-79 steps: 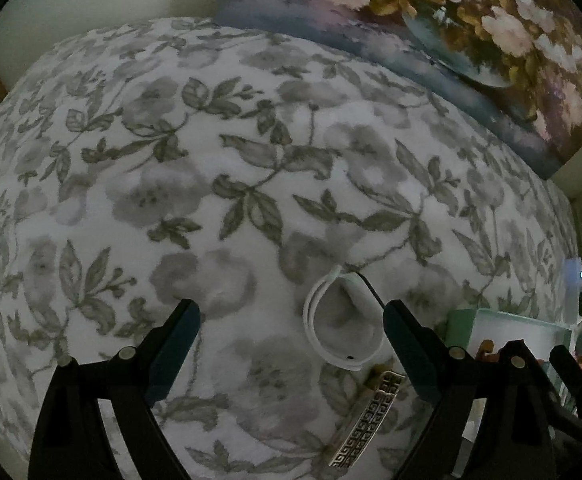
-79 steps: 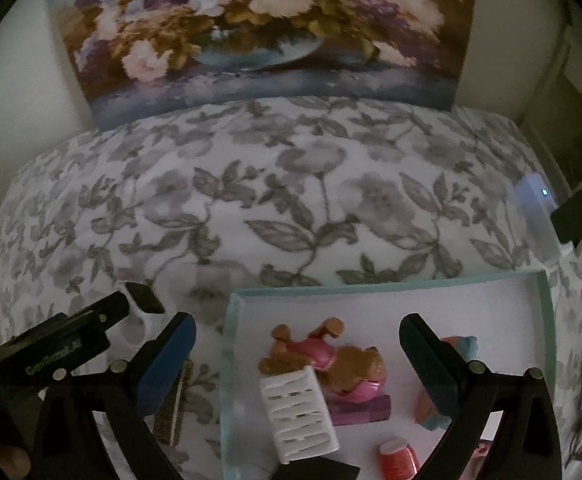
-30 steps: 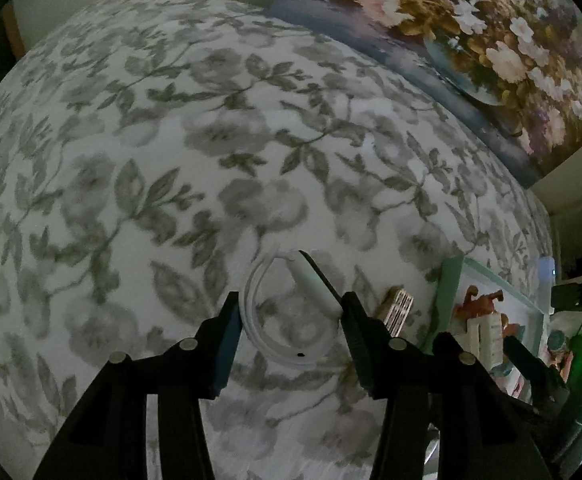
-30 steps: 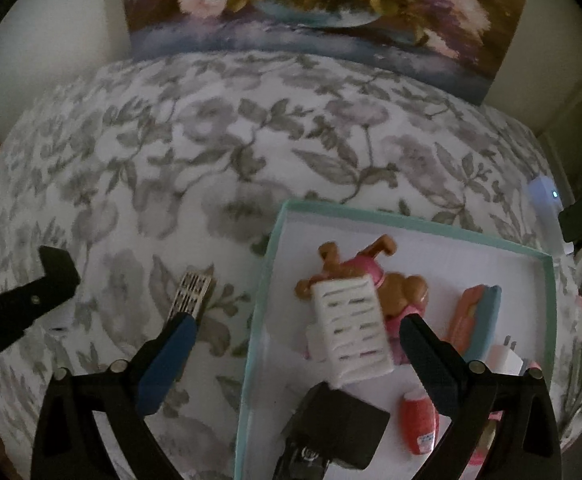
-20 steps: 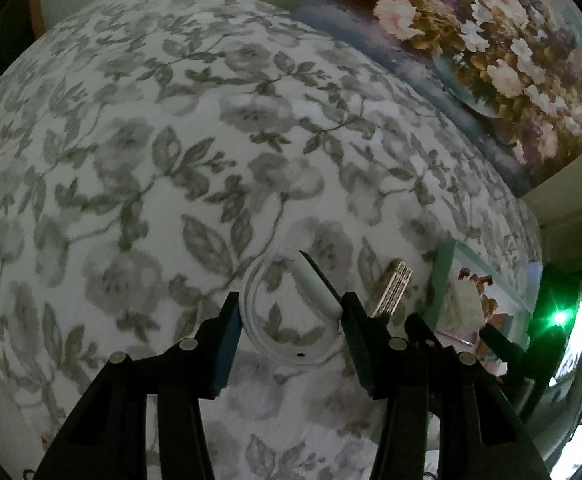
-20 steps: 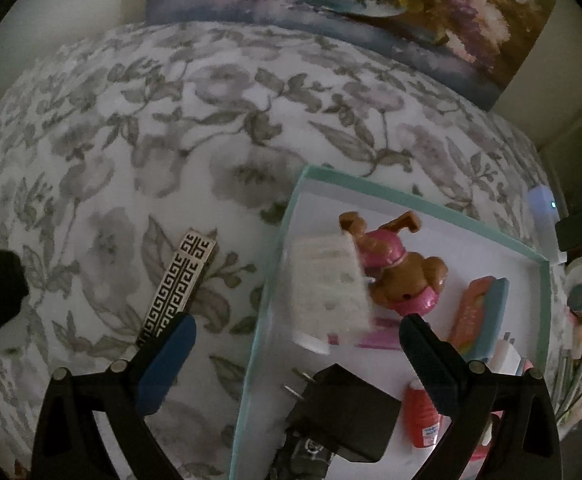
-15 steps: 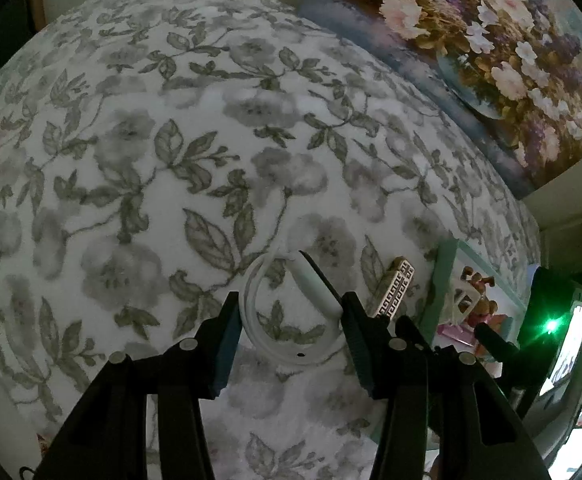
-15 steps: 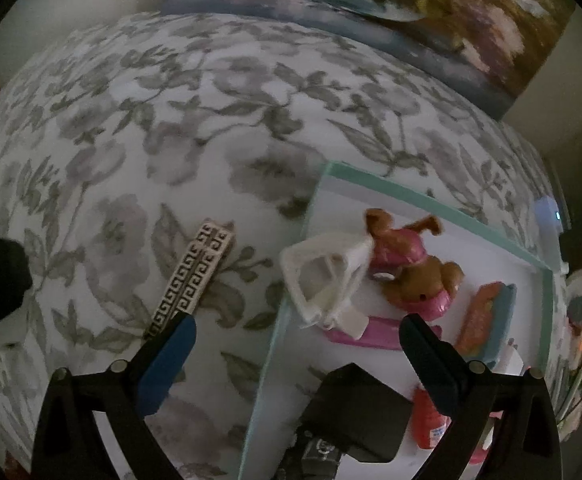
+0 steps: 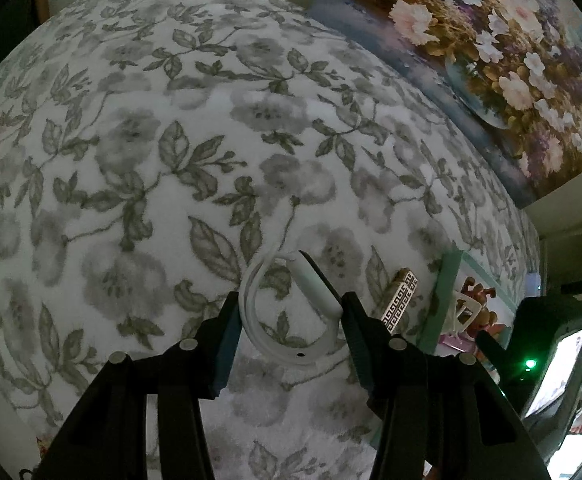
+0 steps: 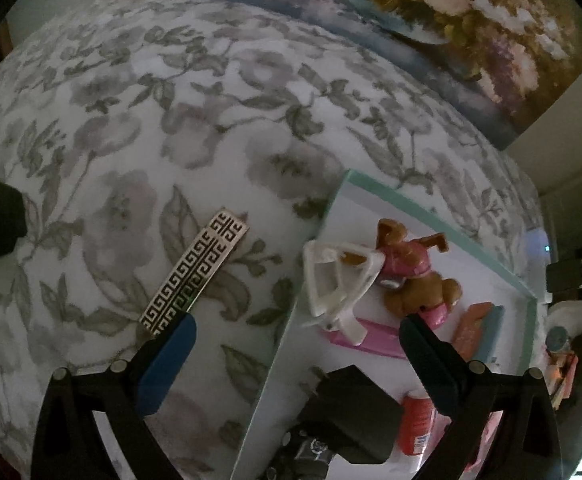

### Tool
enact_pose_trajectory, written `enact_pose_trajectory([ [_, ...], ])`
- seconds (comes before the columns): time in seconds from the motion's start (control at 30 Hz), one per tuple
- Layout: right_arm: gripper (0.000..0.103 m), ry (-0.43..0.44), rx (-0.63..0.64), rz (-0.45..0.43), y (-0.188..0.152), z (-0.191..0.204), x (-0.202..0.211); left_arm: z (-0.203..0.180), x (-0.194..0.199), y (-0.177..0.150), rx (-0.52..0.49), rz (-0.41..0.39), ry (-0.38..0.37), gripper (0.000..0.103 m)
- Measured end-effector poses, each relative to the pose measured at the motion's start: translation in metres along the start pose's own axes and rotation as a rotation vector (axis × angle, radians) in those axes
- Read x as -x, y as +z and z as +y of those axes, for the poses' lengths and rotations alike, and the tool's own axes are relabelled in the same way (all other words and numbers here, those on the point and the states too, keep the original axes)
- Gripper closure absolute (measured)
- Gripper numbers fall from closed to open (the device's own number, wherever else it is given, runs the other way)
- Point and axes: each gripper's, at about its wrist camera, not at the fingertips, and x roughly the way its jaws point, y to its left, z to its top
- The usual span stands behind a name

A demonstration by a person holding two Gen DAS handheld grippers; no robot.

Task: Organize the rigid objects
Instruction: 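Grasp the black-and-silver patterned bar with the right tool while the left tool holds the band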

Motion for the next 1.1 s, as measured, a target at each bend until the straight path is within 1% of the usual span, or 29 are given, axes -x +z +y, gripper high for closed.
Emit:
enact_pose_trajectory([
  [0.1,0.000,-0.013,0.009,0.006,-0.003,0.005,-0.004,0.000,-0.003,0.000,-0.008,0.004,0.024,0.051],
  [0.13,0.000,-0.016,0.012,0.003,-0.003,0.006,-0.004,0.000,-0.006,0.000,-0.015,0.007,0.044,0.051],
  [0.2,0.000,-0.018,0.015,-0.015,-0.002,0.009,-0.001,0.002,-0.011,0.000,-0.011,0.019,0.057,0.051],
  [0.3,0.000,-0.011,0.010,-0.037,0.002,0.014,0.001,0.008,-0.018,0.000,0.006,0.039,0.052,0.051],
  [0.43,0.000,0.005,0.013,-0.053,0.009,0.023,-0.002,0.010,-0.018,0.002,0.007,0.033,0.057,0.051],
  [0.53,0.000,-0.007,0.021,-0.068,0.013,0.029,-0.003,0.011,-0.020,0.003,0.012,0.036,0.056,0.051],
  [0.7,0.000,-0.004,0.002,-0.081,0.018,0.028,0.000,0.015,-0.019,0.005,0.028,0.034,0.059,0.051],
  [0.83,0.000,0.015,-0.021,-0.099,0.023,0.022,0.004,0.017,-0.017,0.007,0.035,0.024,0.060,0.051],
  [0.97,0.000,0.079,-0.072,-0.115,0.026,0.014,0.011,0.017,-0.018,0.007,0.038,0.027,0.063,0.051],
  [1.1,0.000,0.099,-0.099,-0.132,0.029,0.009,0.015,0.018,-0.019,0.006,0.049,0.030,0.062,0.051],
])
